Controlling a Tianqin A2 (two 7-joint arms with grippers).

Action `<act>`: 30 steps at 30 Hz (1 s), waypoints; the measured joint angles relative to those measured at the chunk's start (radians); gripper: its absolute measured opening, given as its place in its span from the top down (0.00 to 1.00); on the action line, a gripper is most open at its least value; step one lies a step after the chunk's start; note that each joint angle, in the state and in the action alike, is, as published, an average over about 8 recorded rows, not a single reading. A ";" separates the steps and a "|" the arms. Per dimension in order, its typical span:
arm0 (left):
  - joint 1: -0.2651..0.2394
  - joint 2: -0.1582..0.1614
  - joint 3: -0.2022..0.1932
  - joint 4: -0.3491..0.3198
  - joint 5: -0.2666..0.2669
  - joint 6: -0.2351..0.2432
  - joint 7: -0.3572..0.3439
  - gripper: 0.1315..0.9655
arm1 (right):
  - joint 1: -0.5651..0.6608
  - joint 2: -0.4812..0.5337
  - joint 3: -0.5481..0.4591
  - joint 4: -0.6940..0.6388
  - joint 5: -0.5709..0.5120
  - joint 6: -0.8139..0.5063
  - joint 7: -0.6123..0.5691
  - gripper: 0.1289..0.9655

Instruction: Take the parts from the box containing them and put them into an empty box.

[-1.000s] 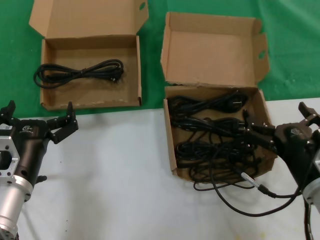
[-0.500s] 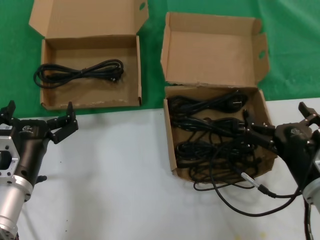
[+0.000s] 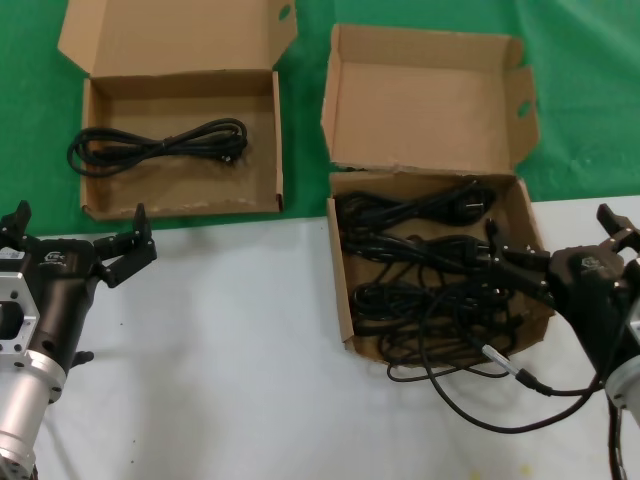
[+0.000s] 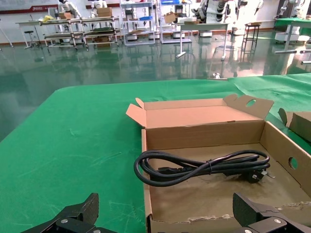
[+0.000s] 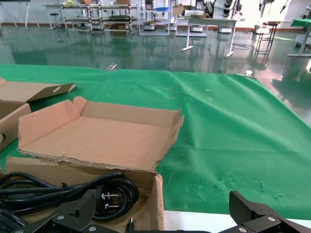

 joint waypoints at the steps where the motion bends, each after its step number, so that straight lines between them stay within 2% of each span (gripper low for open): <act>1: 0.000 0.000 0.000 0.000 0.000 0.000 0.000 0.00 | 0.000 0.000 0.000 0.000 0.000 0.000 0.000 0.00; 30: 0.000 0.000 0.000 0.000 0.000 0.000 0.000 0.00 | 0.000 0.000 0.000 0.000 0.000 0.000 0.000 0.00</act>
